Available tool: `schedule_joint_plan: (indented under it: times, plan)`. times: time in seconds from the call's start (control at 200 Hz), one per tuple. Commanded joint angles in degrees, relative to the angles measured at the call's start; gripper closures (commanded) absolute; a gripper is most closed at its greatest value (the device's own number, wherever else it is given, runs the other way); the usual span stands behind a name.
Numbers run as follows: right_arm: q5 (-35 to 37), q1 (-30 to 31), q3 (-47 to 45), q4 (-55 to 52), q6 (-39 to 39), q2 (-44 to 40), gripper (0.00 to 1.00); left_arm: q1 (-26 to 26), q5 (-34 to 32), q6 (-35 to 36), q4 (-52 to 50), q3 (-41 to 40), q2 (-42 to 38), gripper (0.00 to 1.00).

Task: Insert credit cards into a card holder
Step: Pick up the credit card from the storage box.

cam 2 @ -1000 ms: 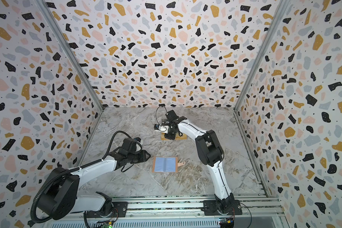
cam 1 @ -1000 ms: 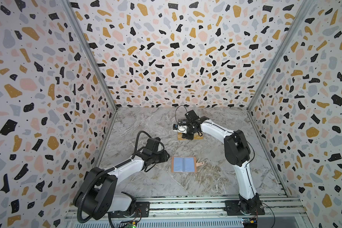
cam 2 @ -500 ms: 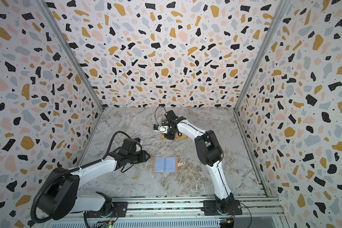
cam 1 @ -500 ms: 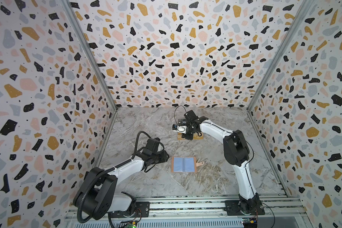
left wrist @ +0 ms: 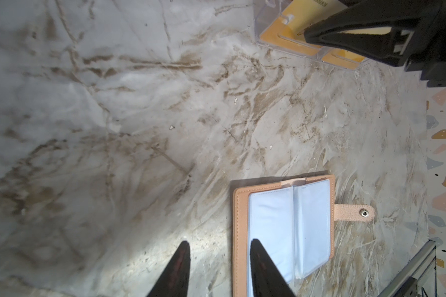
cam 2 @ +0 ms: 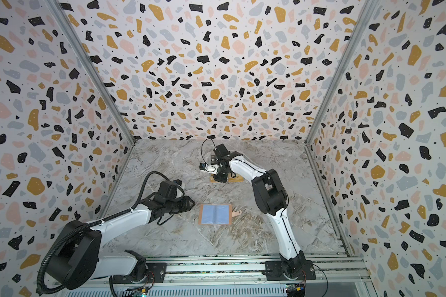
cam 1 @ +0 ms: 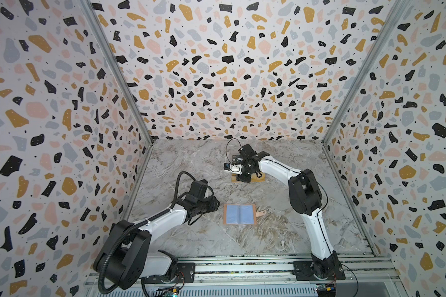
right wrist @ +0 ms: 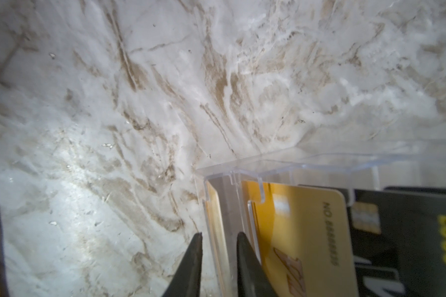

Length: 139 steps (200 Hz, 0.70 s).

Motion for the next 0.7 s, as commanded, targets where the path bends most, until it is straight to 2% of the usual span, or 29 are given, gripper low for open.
schedule_joint_plan:
  times: [0.0,0.691]
  plan:
    - [0.20,0.34,1.14,-1.70,0.29,-0.46,0.75,0.32,-0.38,-0.26,0.22,-0.59,-0.97,0.59]
    - [1.30,0.25,0.04,0.40,0.97,-1.97,0.71,0.34,-0.16,0.41,0.05,-0.29,-1.26,0.55]
